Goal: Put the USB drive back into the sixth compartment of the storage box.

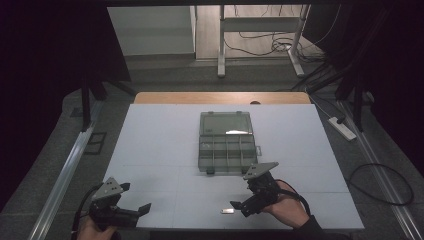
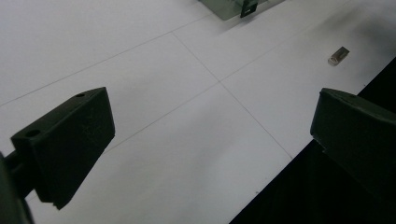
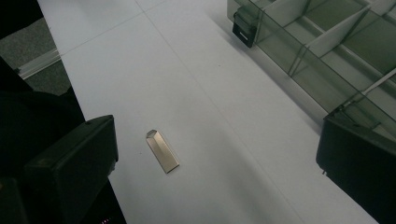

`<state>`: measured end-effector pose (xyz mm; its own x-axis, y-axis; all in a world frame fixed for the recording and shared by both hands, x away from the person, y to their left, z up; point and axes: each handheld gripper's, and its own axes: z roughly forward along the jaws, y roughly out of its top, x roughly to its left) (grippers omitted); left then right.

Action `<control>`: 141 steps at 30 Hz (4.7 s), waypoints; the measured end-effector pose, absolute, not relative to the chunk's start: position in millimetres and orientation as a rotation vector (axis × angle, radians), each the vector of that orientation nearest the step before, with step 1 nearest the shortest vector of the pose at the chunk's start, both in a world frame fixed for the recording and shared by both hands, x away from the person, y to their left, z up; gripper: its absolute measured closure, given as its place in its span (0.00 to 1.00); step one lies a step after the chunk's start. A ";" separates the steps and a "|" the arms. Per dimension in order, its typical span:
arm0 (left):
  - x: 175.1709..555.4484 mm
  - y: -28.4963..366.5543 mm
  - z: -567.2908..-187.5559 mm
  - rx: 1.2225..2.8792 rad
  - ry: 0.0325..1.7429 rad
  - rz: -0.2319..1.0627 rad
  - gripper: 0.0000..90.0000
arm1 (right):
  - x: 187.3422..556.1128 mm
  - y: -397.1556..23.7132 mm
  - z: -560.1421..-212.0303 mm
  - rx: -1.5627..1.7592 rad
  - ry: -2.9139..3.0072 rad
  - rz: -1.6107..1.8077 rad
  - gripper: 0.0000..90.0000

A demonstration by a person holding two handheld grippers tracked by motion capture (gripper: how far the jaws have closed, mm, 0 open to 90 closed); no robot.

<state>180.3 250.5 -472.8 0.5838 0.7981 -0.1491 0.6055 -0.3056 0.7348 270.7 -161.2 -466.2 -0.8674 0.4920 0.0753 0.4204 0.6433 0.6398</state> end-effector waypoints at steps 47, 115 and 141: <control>180.5 248.7 -472.9 2.047 1.101 0.317 0.00 | 268.8 -113.3 -518.1 0.638 2.933 0.560 0.00; 180.7 247.3 -472.9 2.060 1.097 0.325 0.00 | 296.2 -130.5 -468.1 0.651 2.868 0.916 0.87; 180.8 247.4 -472.9 2.061 1.098 0.325 0.00 | 328.5 -126.7 -458.4 0.740 2.765 0.965 0.87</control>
